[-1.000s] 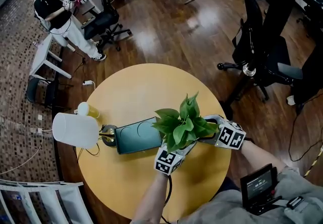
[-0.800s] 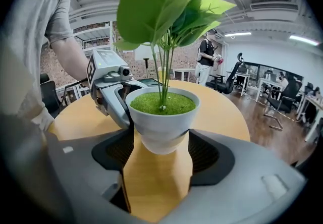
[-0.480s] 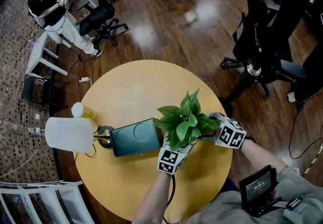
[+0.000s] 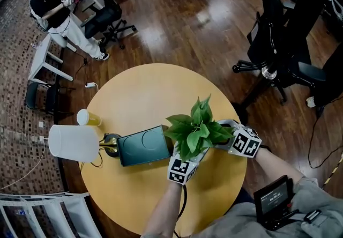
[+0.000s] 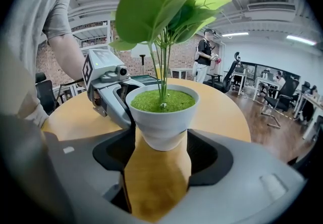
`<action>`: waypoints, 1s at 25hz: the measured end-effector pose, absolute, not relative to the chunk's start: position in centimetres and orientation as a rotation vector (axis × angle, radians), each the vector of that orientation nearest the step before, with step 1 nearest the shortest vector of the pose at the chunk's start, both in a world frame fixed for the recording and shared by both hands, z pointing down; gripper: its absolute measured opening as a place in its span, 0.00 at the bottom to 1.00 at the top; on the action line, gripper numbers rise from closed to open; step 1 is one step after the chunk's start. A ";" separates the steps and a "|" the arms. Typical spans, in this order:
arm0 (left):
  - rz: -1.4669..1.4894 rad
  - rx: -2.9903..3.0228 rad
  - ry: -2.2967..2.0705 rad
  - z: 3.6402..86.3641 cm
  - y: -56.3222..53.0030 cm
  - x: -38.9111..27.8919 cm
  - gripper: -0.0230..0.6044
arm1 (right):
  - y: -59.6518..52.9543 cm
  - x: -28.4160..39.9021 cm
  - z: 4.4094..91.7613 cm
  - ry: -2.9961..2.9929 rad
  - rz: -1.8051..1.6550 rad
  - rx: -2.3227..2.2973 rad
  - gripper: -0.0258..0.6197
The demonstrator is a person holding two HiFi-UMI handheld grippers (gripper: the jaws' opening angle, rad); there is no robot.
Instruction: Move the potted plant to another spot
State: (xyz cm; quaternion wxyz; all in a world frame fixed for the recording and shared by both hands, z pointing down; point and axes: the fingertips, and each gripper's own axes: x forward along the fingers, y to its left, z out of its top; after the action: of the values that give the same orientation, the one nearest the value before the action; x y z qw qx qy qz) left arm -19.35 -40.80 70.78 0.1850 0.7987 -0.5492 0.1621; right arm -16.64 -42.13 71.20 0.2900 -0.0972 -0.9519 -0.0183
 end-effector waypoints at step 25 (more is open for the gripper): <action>0.320 2.326 -1.648 60.3 -29.6 -14.8 0.34 | -33.5 -9.4 59.8 -2.706 0.050 0.013 0.34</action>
State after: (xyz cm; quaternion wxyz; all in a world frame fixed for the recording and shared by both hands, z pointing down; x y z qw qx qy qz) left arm -14.77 -29.61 60.27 0.1361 0.8033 -0.5692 0.1105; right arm -9.35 -33.51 59.84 0.2159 0.0046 -0.9762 0.0180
